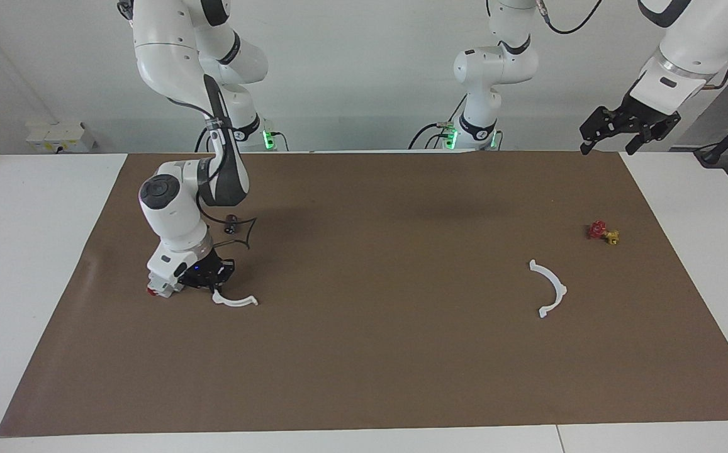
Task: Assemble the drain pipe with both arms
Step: 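Lift the white clamp half with the right gripper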
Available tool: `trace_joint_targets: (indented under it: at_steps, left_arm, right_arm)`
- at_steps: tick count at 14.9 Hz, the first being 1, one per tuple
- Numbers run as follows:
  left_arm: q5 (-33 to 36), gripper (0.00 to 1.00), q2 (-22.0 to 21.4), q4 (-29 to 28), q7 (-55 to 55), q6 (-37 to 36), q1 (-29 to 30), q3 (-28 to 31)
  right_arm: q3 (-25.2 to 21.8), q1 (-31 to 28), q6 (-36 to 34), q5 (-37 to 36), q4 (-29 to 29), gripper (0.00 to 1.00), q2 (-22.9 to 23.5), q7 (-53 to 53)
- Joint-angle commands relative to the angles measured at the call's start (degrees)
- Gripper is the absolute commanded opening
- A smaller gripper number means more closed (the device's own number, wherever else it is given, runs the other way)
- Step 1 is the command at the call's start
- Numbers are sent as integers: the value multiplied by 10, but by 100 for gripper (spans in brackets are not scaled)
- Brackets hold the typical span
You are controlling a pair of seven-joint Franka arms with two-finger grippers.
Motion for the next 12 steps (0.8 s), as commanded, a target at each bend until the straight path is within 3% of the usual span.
trace_joint_targets:
  at_steps: [1,5,12]
  left_arm:
    - [1,100,-11,-11,-6,-4,4,-2]
    - [1,100,-11,-11,-6,-4,4,-2]
    - [1,100,-11,-11,-6,-4,4,-2]
  right_arm:
    - [4,-6,7,12,16,0,5,11]
    - [5,-3,-1,12,36,0,4,65]
    - [4,68,-75,-1,101,0,5,283]
